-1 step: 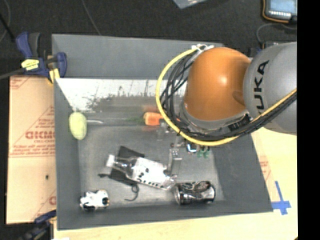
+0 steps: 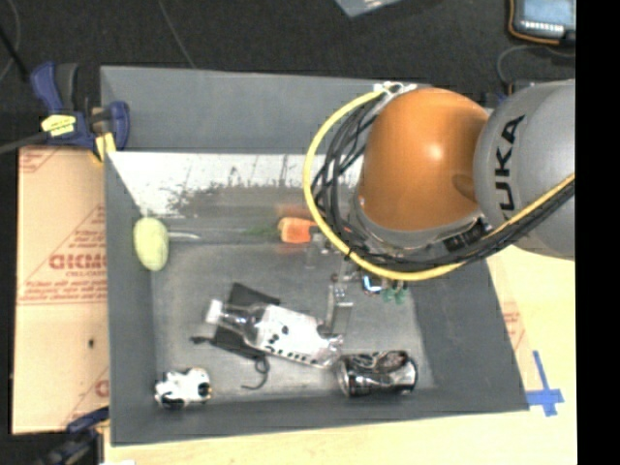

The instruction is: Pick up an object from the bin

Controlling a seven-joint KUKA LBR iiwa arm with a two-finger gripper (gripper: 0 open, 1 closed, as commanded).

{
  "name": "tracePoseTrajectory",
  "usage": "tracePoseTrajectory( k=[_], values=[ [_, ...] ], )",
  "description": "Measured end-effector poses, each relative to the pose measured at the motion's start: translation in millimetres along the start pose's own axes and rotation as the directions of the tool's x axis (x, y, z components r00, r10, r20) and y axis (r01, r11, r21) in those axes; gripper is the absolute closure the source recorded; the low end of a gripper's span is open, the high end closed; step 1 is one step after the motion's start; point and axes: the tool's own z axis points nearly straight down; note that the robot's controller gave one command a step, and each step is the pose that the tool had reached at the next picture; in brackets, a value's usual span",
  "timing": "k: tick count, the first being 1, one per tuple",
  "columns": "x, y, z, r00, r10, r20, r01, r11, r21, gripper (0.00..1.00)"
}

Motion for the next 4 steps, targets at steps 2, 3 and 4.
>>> tracePoseTrajectory(
  k=[2,3,4],
  values=[
    [-2.6,-2.0,89.3,0.971,-0.241,0.006,0.241,0.971,0.001,0.00],
    [13.6,1.5,129.2,0.932,-0.362,0.009,0.362,0.932,0.003,0.00],
    [22.6,2.2,143.3,0.918,-0.395,0.004,0.395,0.918,0.002,0.00]
  ],
)
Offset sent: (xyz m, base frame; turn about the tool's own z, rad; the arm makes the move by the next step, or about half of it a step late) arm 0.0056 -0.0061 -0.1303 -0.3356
